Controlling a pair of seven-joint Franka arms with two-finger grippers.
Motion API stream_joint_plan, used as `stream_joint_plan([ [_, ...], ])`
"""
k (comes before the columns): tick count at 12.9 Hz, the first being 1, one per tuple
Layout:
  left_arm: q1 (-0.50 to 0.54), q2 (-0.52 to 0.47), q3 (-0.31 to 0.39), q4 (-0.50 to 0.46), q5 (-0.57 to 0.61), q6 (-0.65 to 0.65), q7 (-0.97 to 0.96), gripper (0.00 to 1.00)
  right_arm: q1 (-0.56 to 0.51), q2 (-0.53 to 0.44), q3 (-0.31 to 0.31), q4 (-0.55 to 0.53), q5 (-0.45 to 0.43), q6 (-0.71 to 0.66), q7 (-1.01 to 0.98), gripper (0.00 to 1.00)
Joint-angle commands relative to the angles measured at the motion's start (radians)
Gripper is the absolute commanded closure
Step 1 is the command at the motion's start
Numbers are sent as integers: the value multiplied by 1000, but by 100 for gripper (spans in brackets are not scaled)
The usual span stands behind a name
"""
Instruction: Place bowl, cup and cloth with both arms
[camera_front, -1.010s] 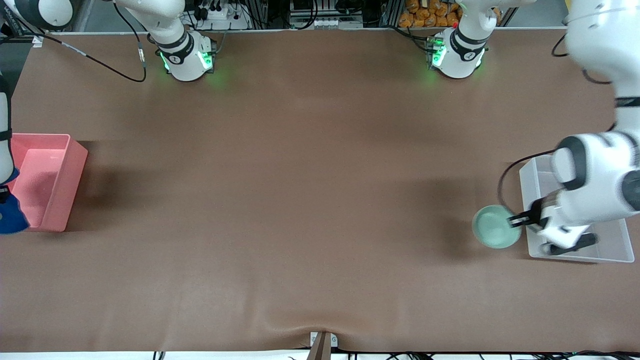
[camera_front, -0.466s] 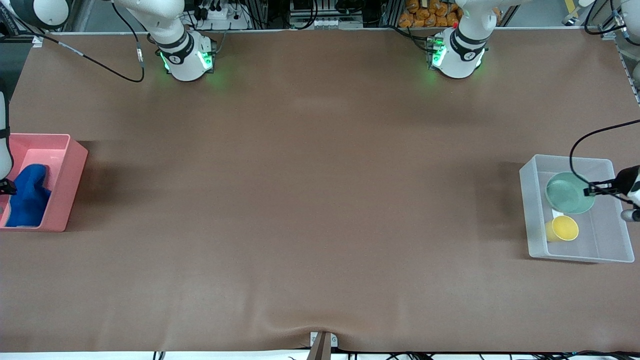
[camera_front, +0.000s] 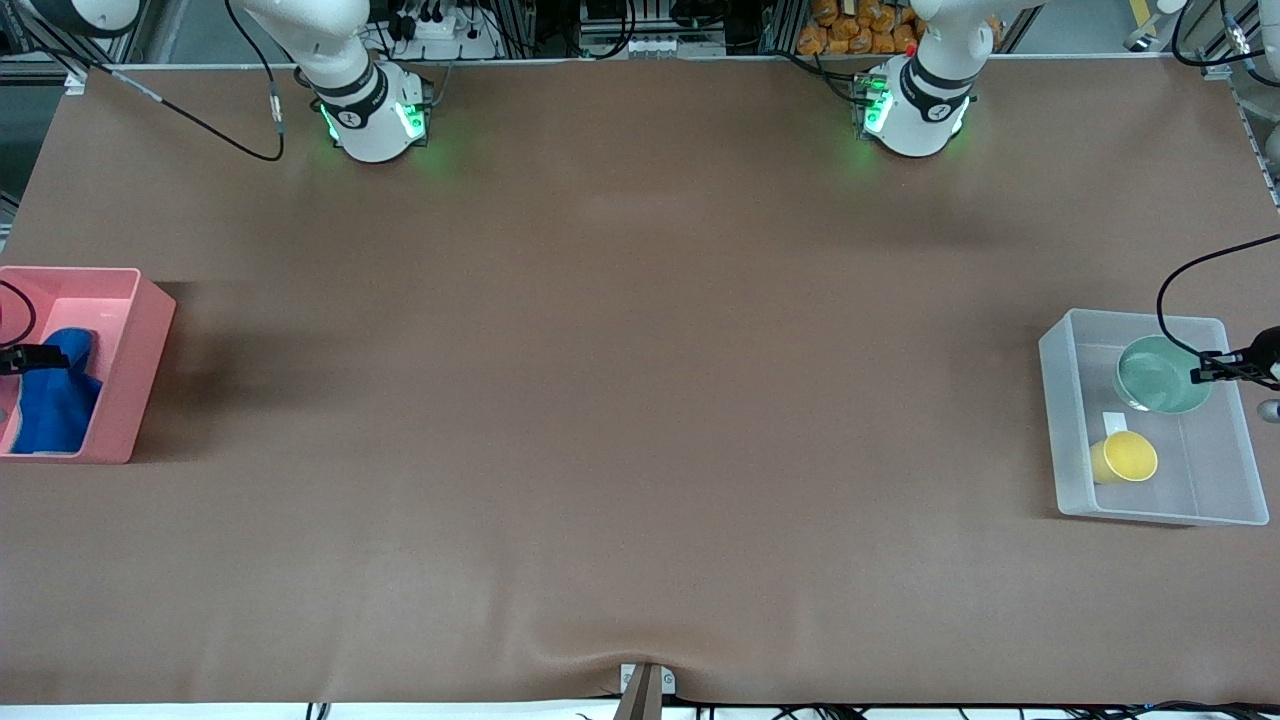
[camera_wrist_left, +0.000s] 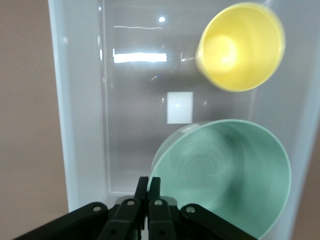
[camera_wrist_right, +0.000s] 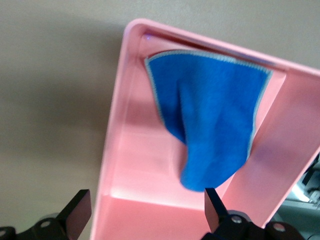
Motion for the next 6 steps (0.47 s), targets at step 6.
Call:
stream_joint_plan([
  [6,13,54,-13,-103,11,200,30,100,155,-279,5,-273,119,-263,435,0],
])
